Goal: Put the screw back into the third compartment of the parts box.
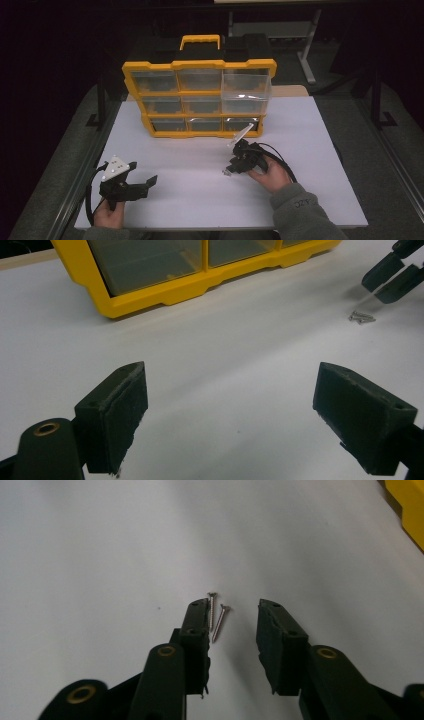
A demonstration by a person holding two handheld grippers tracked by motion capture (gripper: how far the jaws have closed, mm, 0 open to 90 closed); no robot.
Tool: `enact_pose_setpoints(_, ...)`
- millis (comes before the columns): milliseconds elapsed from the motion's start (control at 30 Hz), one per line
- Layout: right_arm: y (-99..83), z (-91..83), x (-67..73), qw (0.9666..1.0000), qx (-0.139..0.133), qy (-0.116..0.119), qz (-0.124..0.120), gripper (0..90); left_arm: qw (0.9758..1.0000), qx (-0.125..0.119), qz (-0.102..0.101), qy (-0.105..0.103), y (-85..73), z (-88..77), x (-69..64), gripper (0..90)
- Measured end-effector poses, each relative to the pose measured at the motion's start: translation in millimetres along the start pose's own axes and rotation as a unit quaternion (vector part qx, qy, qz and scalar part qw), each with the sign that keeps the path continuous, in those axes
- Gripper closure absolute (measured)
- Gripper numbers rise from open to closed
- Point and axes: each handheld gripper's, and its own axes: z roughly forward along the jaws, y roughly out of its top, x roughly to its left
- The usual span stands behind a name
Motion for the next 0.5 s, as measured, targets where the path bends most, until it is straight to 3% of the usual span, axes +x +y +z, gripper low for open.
enact_pose_setpoints(167, 3.8, 9.6, -1.6, 1.0000, 0.006, 0.006, 0.004, 71.1, 1.0000, 0.002, 0.001, 0.001, 0.4, 0.3, 0.5, 13.7)
enact_pose_setpoints(500, 6.3, 21.9, -2.0, 0.9998, 0.017, -0.003, -0.009, 74.9, 1.0000, 0.002, -0.002, 0.001, 0.1, 0.4, 1.4, 13.7)
